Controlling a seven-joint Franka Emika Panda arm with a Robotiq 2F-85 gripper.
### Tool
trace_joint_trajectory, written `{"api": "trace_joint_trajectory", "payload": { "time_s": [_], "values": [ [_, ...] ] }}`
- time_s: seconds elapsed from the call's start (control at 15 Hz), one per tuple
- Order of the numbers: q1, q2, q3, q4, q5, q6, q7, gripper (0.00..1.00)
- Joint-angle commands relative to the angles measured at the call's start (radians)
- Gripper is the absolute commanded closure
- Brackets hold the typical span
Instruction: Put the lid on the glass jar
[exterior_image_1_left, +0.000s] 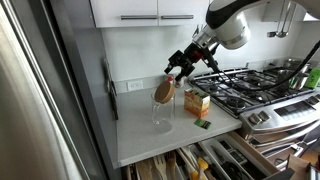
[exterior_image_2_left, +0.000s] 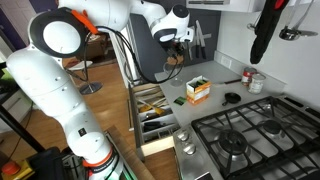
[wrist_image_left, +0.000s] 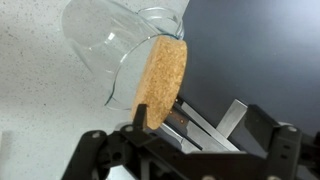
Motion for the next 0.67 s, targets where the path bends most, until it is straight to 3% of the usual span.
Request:
{"api": "trace_joint_trajectory", "payload": {
  "time_s": [0.0, 0.33, 0.4, 0.53, 0.6],
  "values": [
    [0.022, 0.001, -0.009, 0.042, -0.085, -0.057, -0.041, 0.00],
    [0.052, 0.017, -0.001, 0.085, -0.144, -0.135, -0.178, 0.02],
    [0.056, 0.020, -0.001, 0.091, -0.151, -0.140, -0.208, 0.26],
    [0.064, 0.029, 0.002, 0.101, -0.179, -0.124, -0.263, 0.30],
    [0.067, 0.035, 0.003, 0.104, -0.191, -0.117, -0.290, 0.38]
  ]
}}
